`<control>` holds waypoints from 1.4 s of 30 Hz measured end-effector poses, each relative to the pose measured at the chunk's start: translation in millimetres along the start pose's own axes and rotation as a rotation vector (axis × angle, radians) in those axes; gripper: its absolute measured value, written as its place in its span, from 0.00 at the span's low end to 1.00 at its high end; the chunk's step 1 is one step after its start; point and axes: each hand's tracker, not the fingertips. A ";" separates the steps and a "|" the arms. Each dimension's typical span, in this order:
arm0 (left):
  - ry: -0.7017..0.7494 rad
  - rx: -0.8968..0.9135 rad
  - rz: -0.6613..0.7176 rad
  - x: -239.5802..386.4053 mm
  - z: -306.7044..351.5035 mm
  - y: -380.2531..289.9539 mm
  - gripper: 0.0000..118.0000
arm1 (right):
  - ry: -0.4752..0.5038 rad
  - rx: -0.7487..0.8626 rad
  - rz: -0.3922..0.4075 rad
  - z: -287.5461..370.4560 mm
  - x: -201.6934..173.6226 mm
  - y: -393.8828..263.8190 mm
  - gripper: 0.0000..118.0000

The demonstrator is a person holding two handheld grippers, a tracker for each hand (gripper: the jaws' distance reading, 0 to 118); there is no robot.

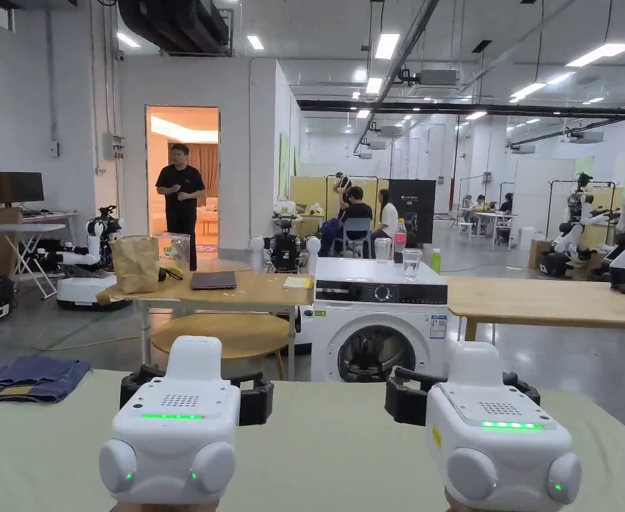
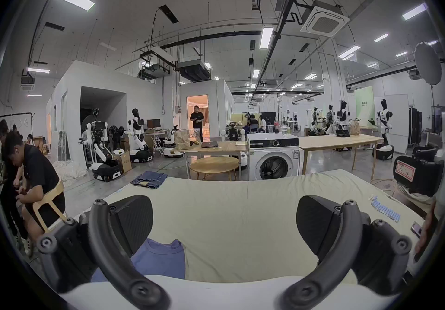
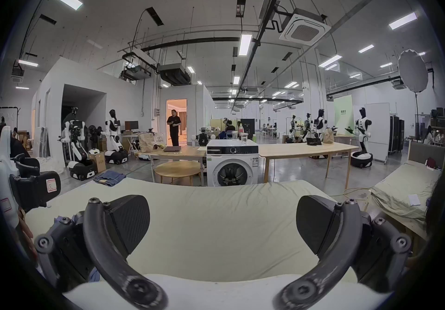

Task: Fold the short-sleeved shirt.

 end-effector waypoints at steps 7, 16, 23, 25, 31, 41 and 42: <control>0.041 0.013 0.007 -1.1 2.2 0.5 0.99 | 0.022 -0.006 0.016 0.8 0.8 -1.3 1.00; -0.001 -0.005 0.051 -1.5 2.9 1.7 0.97 | 0.009 -0.018 0.017 -0.7 4.5 -5.5 1.00; -0.003 -0.036 0.050 -1.8 -2.2 -3.4 0.89 | 0.007 -0.013 0.031 0.1 3.5 -7.0 1.00; 0.001 -0.029 0.043 -0.6 -1.0 -5.1 0.89 | 0.009 -0.019 0.031 -1.3 3.3 -7.8 1.00; -0.016 -0.008 -0.017 4.6 -0.3 -7.4 0.92 | 0.010 -0.018 0.019 -2.9 3.4 -10.4 1.00; -0.034 -0.002 0.005 2.7 0.1 -7.6 0.87 | -0.003 -0.033 0.017 -2.7 5.9 -12.4 0.65; -0.028 0.013 0.001 2.6 2.6 -8.8 0.65 | -0.015 -0.016 0.032 -0.3 4.6 -13.1 0.10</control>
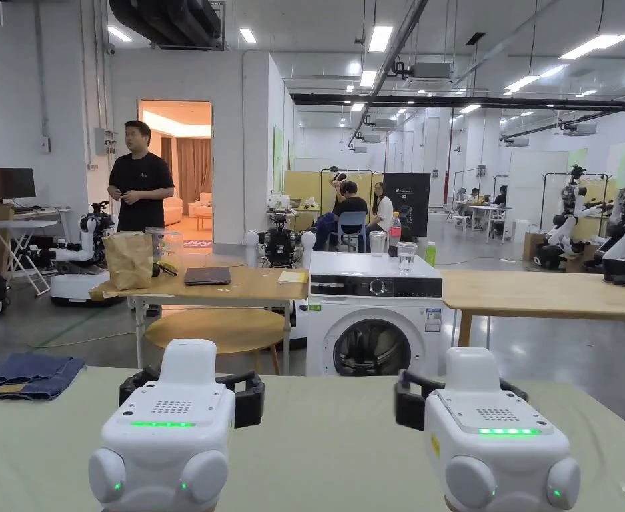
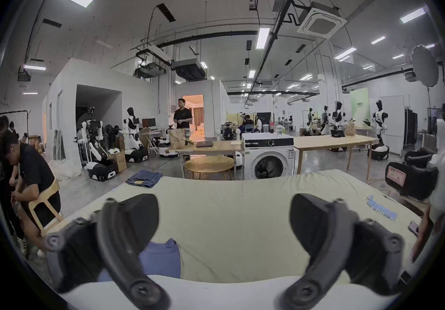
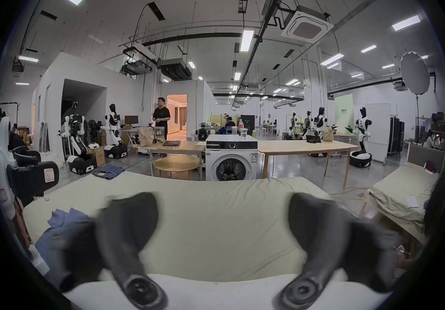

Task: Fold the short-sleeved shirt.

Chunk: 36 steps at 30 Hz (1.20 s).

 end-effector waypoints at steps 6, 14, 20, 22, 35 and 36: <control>-0.012 0.001 -0.019 0.5 -0.6 -2.3 0.00 | -0.010 0.012 0.029 8.8 -8.7 -13.0 0.00; 0.014 -0.001 -0.006 -10.5 3.6 -5.3 0.00 | 0.005 0.018 0.027 10.8 -11.8 -8.6 0.00; 0.158 -0.027 -0.017 -75.0 35.4 -14.4 0.00 | 0.177 0.011 0.034 7.9 -79.6 -12.7 0.00; 0.229 -0.046 -0.020 -104.3 51.3 -21.8 0.00 | 0.265 -0.003 0.029 12.4 -112.3 -20.3 0.00; 0.320 -0.453 0.074 -244.9 42.4 -111.4 0.29 | 0.539 -0.136 0.055 32.5 -230.9 -94.8 0.00; 0.290 -0.476 0.082 -248.1 28.2 -118.7 0.60 | 0.538 -0.146 0.059 28.4 -234.7 -97.8 0.00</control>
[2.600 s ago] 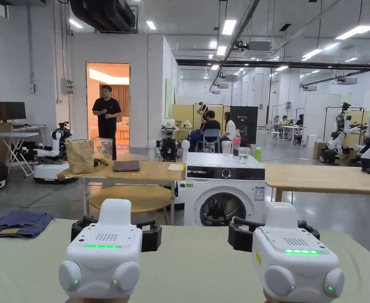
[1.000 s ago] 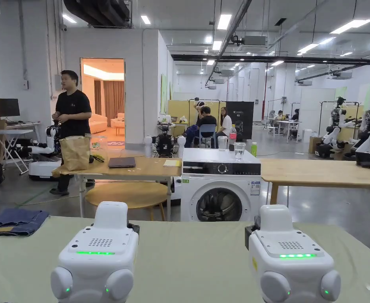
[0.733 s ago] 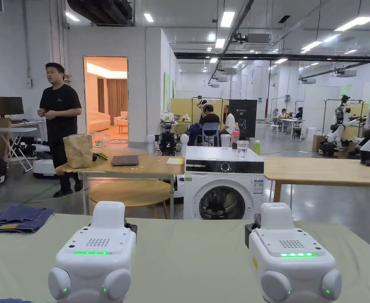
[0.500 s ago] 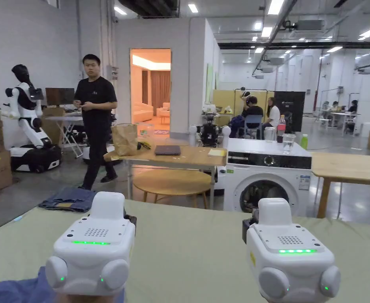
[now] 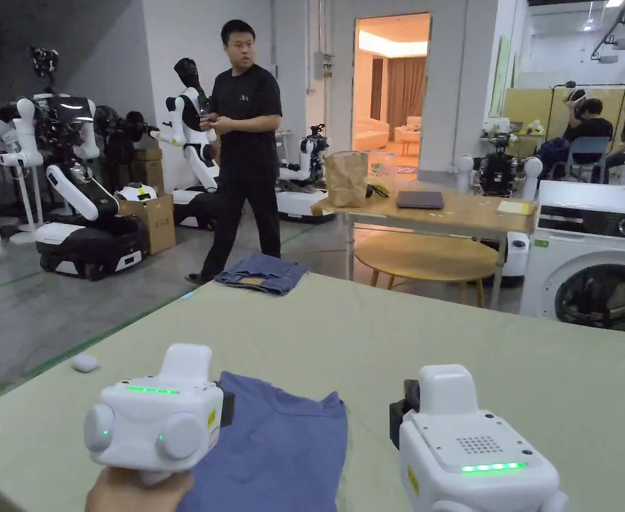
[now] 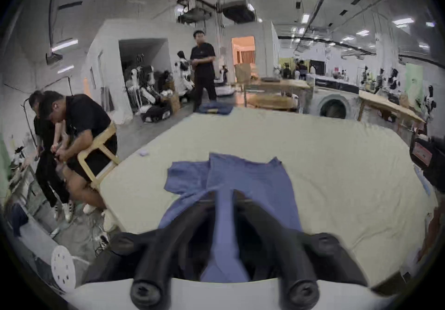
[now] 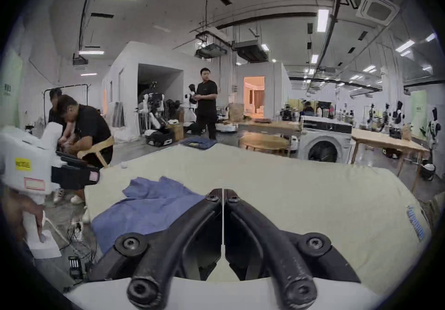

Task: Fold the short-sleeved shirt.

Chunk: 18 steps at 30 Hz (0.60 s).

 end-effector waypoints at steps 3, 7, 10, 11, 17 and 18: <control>-0.102 -0.140 -0.008 9.2 -58.0 -1.7 0.99 | -0.008 -0.026 0.004 -8.4 5.2 -11.2 0.00; -0.090 -0.256 -0.085 41.6 -148.5 -15.2 0.99 | -0.046 -0.066 0.016 -20.8 18.1 -30.7 0.00; -0.113 -0.336 -0.050 63.4 -175.6 -28.3 0.99 | -0.076 -0.113 0.024 -30.9 31.0 -46.8 0.00; -0.137 -0.365 -0.009 69.4 -183.7 -33.0 0.99 | -0.089 -0.130 0.019 -33.3 37.8 -52.2 0.00; -0.161 -0.562 0.091 90.6 -220.1 -57.7 0.83 | -0.140 -0.206 -0.011 -45.5 66.4 -76.4 0.00; -0.143 -0.523 -0.015 90.7 -213.6 -53.5 0.83 | -0.144 -0.213 -0.012 -45.4 70.7 -78.6 0.00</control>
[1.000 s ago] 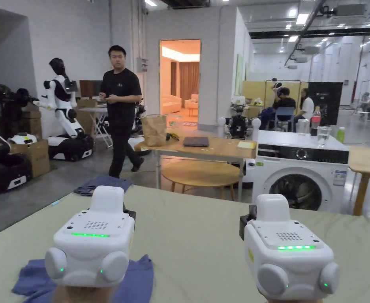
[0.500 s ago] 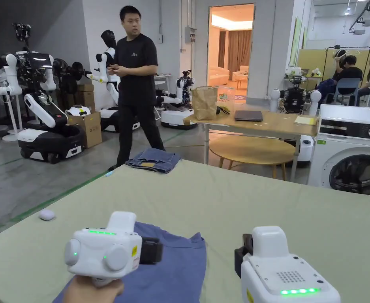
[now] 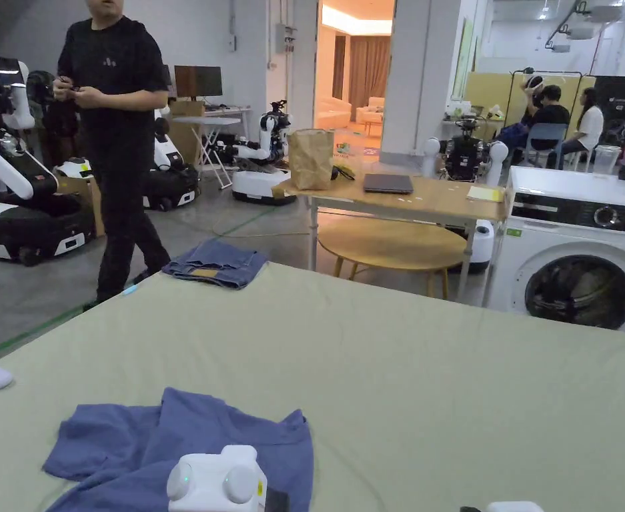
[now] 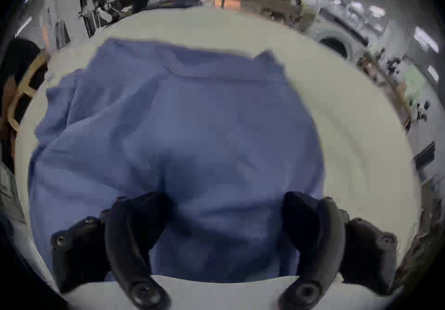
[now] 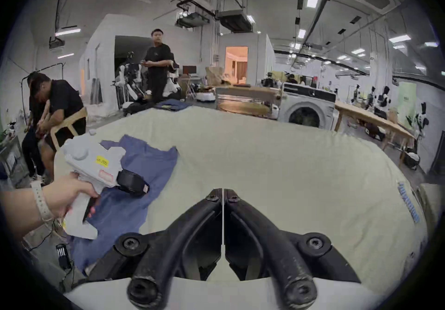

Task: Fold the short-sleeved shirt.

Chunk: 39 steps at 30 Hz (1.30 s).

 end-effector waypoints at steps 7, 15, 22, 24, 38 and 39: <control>-0.006 0.009 -0.017 -21.6 -31.0 37.7 0.00 | -0.014 0.004 -0.051 11.6 25.0 0.6 0.00; -0.196 0.301 -0.134 88.9 76.7 41.0 0.00 | -0.114 0.070 -0.086 61.6 87.1 13.4 0.00; -0.500 0.421 -0.399 264.9 146.2 41.3 0.00 | -0.297 0.117 -0.138 124.6 165.4 13.9 0.00; -0.559 0.413 -0.484 322.9 160.3 23.7 0.00 | -0.350 0.125 -0.152 141.7 188.9 10.3 0.00; -0.459 0.093 -0.733 500.8 19.6 -101.7 0.31 | -0.551 0.036 -0.262 182.5 293.2 -49.8 0.00; -0.456 0.095 -0.732 498.5 21.0 -102.8 0.62 | -0.549 0.030 -0.263 181.2 295.8 -51.8 0.00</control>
